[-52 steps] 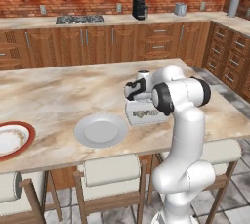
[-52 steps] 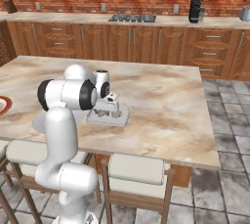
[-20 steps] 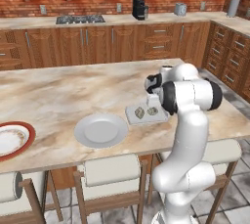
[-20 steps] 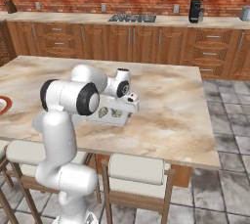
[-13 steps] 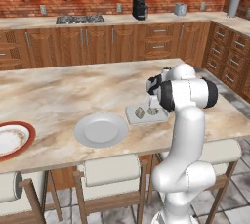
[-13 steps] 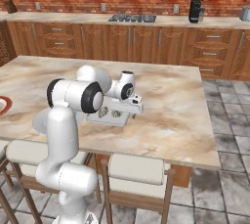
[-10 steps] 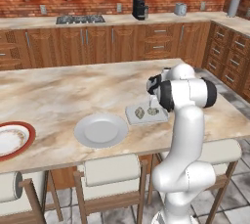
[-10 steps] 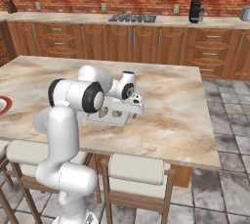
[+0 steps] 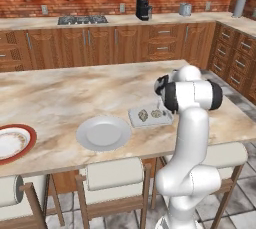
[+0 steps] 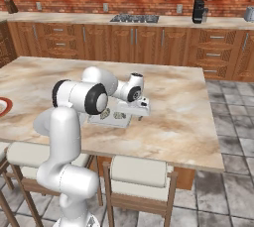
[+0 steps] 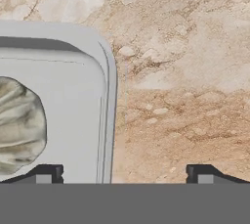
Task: Place two dumplings into each of the tupperware containers and then place the containers in the fridge.
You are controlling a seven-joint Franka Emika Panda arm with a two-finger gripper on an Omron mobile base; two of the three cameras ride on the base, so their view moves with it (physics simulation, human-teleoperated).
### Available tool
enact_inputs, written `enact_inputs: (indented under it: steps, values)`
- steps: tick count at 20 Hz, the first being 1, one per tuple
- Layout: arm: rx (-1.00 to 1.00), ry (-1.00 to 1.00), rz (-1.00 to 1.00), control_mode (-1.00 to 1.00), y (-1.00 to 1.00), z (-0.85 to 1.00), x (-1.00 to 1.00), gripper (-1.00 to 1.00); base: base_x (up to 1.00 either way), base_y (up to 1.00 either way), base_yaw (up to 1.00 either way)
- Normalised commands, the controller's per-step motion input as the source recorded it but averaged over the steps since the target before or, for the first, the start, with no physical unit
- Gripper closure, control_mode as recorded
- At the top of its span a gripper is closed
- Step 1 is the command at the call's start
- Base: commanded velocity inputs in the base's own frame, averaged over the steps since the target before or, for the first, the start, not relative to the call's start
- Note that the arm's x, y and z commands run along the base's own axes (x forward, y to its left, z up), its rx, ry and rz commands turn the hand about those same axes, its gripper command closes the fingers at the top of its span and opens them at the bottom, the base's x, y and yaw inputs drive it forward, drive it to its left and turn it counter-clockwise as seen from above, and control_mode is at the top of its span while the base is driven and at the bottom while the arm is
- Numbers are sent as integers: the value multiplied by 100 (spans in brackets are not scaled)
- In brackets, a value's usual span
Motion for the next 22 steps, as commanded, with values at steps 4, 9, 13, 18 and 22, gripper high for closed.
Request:
enact_inputs:
  steps: [4, 9, 13, 18, 22]
  values:
    - [4, -1, 0, -100, -14, -22, -12, -100, 0, 0, 0]
    - [0, -1, 0, -100, 0, -44, 0, -100, 0, 0, 0]
    - [0, 0, 0, -100, 1, -19, 0, -100, 0, 0, 0]
    - [0, 0, 0, -100, 1, -1, 0, 100, 0, 0, 0]
    - [0, 0, 0, -100, 0, 0, 0, 100, 0, 0, 0]
